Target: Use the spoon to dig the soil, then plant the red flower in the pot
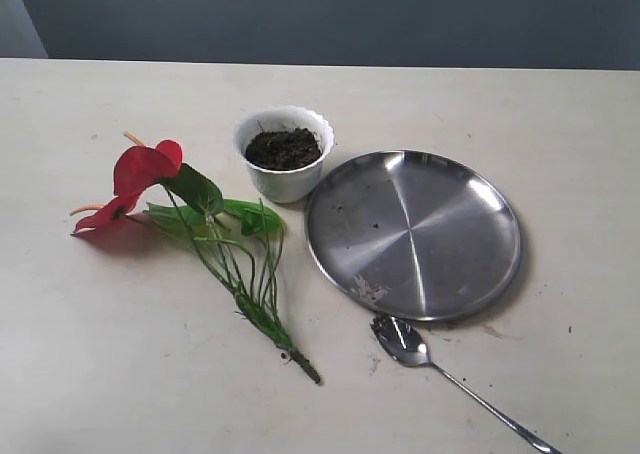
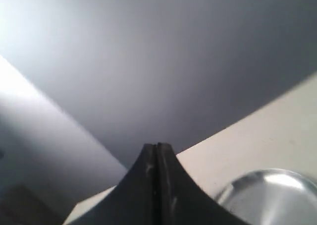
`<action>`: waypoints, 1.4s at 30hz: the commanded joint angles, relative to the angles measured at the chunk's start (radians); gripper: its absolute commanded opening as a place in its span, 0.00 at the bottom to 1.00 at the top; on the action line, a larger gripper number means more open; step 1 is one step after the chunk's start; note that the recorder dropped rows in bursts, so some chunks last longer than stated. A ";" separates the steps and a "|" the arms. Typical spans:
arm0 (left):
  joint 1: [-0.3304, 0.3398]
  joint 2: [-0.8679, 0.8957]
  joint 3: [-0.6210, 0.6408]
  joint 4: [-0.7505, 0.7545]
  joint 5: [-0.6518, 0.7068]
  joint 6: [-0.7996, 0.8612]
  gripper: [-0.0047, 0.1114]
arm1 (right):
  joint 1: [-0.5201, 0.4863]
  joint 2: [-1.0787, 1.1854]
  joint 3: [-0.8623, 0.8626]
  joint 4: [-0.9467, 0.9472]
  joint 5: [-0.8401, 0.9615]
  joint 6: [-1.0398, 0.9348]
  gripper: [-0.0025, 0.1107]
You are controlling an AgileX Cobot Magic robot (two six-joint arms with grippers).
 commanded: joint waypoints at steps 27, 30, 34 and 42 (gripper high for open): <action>0.001 -0.002 0.004 0.000 0.002 -0.002 0.04 | 0.795 1.109 -0.473 -1.025 0.404 0.071 0.03; 0.001 -0.002 0.004 0.000 0.002 -0.002 0.04 | 0.795 1.163 -0.430 -0.937 0.348 0.020 0.22; 0.001 -0.002 0.004 0.000 0.002 -0.002 0.04 | 0.795 1.300 -0.430 -0.905 0.319 0.013 0.27; 0.001 -0.002 0.004 0.000 0.002 -0.002 0.04 | 0.795 1.493 -0.430 -0.843 0.288 -0.048 0.27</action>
